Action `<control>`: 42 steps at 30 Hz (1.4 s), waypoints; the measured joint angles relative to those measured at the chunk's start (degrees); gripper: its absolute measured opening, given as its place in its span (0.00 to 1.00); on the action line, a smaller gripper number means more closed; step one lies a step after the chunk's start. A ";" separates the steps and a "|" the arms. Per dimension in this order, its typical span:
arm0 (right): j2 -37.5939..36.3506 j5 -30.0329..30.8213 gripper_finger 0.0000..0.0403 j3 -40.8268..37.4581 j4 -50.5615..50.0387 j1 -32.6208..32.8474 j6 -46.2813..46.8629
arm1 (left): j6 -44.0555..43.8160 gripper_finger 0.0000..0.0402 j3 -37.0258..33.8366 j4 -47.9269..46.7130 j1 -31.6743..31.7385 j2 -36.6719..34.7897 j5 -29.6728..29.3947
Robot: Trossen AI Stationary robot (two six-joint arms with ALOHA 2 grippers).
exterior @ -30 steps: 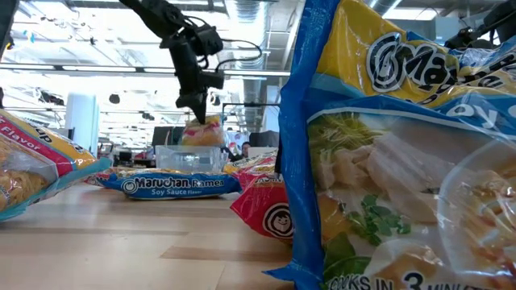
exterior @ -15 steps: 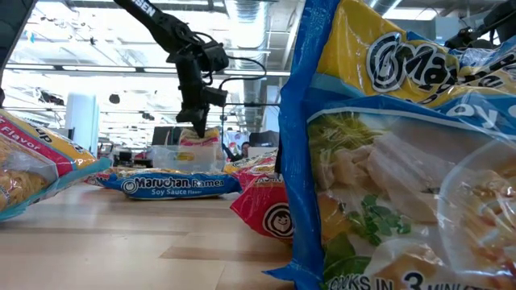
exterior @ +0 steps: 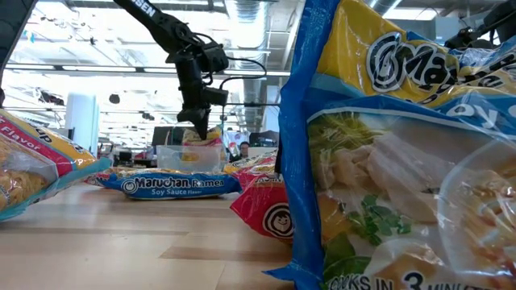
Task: Sort Maruchan noodles
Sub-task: Put the light blue bag into the transparent bin
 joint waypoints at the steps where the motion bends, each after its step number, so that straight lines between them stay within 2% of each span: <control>1: 0.02 0.00 0.45 -0.01 0.00 0.00 0.00 | -0.06 0.00 0.00 -0.32 0.04 0.02 0.69; 15: 0.01 0.00 0.45 0.00 0.00 0.00 0.01 | 0.71 0.00 -0.02 -0.25 0.13 0.02 3.81; 27: 0.02 0.00 0.45 -0.01 0.01 0.00 0.01 | -3.97 0.00 -0.02 -0.86 1.80 0.02 7.21; 35: 0.02 0.00 0.45 -0.02 0.01 0.00 0.01 | -7.06 0.00 -0.03 -0.41 2.70 0.02 12.21; 42: 0.00 0.00 0.45 0.00 0.02 0.00 0.00 | -9.53 0.00 -0.04 2.08 2.67 0.02 10.43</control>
